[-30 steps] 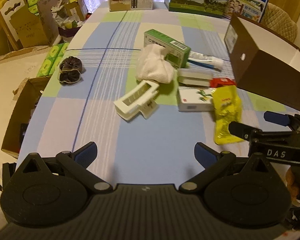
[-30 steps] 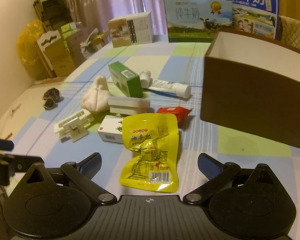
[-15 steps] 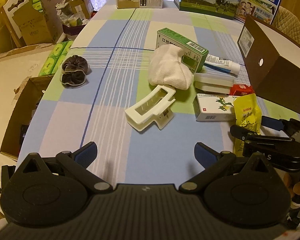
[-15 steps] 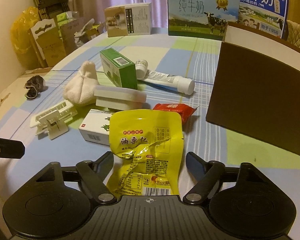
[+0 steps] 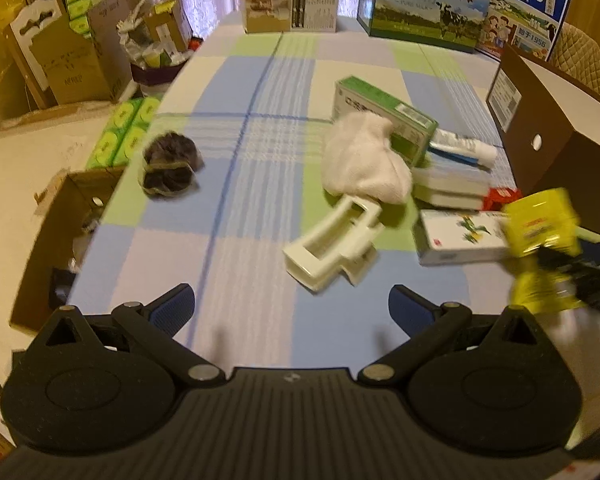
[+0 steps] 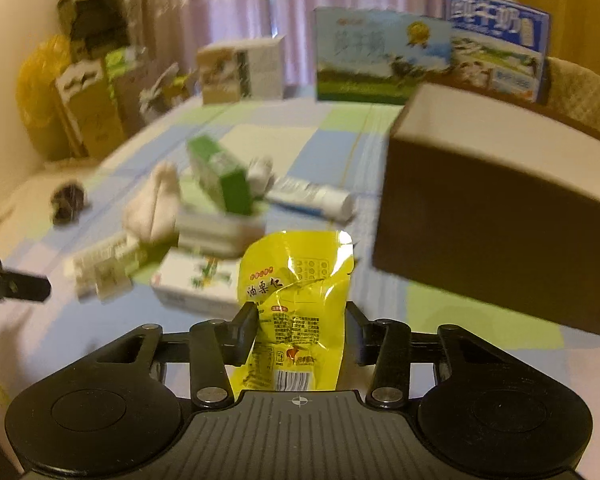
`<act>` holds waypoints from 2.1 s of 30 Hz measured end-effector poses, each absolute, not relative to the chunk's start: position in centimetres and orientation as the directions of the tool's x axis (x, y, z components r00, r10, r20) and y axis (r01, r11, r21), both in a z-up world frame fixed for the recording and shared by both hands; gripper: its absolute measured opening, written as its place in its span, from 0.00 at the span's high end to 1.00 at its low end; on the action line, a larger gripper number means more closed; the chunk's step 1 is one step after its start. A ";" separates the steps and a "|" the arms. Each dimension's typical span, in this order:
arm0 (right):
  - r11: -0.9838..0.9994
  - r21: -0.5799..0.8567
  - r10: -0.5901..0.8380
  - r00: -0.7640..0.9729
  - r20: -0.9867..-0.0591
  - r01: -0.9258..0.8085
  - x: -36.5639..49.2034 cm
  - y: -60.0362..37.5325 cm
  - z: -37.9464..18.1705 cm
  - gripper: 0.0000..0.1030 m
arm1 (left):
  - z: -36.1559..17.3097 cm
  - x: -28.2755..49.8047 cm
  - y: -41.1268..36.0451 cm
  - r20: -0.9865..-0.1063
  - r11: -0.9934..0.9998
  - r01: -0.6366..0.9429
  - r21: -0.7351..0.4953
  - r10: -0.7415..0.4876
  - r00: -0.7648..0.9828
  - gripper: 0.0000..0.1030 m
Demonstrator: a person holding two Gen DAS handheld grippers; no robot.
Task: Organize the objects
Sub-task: 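Grasp the dark scrunchie with the left tool while the right tool carries the pouch, then lower the scrunchie and pouch into the brown box and open both tools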
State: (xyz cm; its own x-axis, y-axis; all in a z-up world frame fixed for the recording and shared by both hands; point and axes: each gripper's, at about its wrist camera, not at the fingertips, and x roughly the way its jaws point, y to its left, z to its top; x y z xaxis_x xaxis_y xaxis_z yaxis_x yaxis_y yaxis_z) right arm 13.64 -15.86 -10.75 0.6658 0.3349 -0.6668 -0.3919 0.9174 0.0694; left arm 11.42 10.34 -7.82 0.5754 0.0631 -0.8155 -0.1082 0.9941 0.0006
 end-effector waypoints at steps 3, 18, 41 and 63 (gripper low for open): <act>0.922 0.078 0.345 0.712 -0.612 -0.379 13.4 -17.3 -7.6 0.59 | -7.4 12.2 11.7 -0.795 0.993 -0.111 0.030 0.091 0.599 0.01; 0.972 0.189 0.214 0.865 -0.454 -0.142 17.3 -28.2 3.3 0.59 | -8.6 20.6 20.6 -0.754 0.977 -0.187 0.099 0.196 0.626 0.07; 0.974 0.229 0.126 0.830 -0.544 0.001 21.1 -36.7 0.9 0.59 | -7.4 22.4 19.0 -0.747 0.978 -0.170 0.123 0.204 0.632 0.79; 0.971 0.233 0.180 0.814 -0.553 -0.056 22.9 -39.7 1.5 0.59 | 2.8 26.2 -7.8 -0.648 0.943 0.322 -0.079 -0.294 0.702 0.78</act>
State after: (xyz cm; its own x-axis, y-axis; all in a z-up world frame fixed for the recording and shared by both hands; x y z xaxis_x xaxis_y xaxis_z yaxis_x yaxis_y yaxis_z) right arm 22.88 -39.74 1.50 0.8136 0.1803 -0.5527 -0.0565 0.9707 0.2335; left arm 26.23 -7.79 2.75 0.7022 -0.2943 -0.6483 0.3221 0.9434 -0.0794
